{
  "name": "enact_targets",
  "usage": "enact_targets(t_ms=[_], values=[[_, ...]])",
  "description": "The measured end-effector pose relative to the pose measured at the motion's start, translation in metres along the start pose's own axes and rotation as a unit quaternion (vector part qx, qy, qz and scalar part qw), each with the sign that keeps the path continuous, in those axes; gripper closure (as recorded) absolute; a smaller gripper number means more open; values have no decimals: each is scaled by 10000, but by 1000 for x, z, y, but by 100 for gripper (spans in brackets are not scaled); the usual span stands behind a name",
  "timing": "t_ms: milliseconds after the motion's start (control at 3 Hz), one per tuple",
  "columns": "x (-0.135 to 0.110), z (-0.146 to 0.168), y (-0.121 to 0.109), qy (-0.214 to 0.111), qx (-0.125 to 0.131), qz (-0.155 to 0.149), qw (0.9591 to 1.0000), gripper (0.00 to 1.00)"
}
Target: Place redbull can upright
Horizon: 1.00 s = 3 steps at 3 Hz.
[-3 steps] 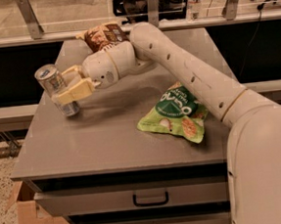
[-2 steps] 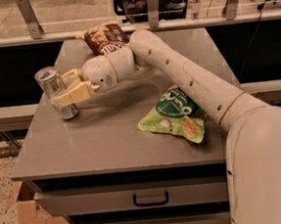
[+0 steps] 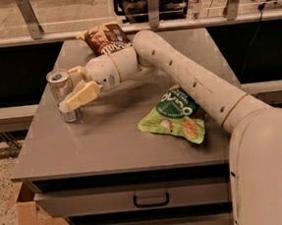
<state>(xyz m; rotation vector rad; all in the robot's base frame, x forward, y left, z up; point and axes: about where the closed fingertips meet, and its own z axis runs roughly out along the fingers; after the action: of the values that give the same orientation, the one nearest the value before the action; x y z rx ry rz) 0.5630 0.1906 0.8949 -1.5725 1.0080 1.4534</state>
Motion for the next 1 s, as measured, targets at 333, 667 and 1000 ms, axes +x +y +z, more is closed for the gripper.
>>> enact_targets(t_ms=[333,667,1000], values=[[-12,-22,0,95,188,-202,9996,0],[-40,-77,2,342,712,-492,9957,0],[-77,-156,14,822,1599,-686,9813,0]])
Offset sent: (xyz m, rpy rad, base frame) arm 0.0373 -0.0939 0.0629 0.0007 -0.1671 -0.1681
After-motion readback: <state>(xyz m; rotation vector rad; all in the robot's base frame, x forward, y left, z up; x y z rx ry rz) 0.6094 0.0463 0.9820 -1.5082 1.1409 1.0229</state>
